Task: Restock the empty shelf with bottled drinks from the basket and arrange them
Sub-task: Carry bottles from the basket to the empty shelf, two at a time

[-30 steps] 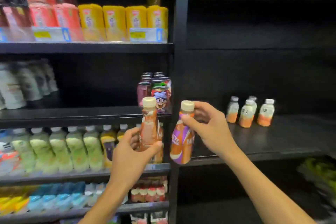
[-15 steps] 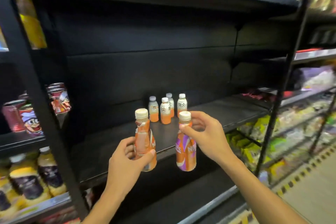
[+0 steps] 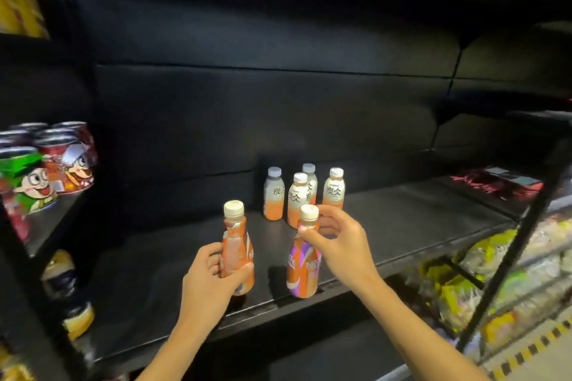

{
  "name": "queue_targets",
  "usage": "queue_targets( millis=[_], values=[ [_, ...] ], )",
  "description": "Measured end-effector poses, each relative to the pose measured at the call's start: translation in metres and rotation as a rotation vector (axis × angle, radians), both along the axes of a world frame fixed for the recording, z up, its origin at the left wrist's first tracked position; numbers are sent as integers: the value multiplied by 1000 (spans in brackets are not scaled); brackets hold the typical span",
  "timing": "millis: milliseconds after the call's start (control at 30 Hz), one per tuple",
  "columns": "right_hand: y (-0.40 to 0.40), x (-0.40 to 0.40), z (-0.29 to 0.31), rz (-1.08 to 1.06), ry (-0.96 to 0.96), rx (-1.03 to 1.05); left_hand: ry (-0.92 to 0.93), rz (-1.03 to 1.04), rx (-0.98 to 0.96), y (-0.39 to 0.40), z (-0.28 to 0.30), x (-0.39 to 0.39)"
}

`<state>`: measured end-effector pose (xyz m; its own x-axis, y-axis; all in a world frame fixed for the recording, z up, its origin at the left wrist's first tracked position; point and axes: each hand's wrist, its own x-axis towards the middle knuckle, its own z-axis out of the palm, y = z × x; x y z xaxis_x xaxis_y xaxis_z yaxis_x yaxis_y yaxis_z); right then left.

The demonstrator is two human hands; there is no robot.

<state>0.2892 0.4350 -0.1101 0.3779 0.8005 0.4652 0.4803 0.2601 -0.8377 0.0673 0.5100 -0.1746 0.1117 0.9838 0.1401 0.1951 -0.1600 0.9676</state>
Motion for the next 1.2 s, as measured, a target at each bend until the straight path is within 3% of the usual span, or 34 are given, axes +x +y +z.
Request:
queue_targets(
  millis=[533,1200],
  values=[
    [185,-15,-51,149,78,-112,119,210,-20,112,-37,3],
    [260,-8,-62,252,-16,-248,302,239,-80,183,-46,29]
  ],
)
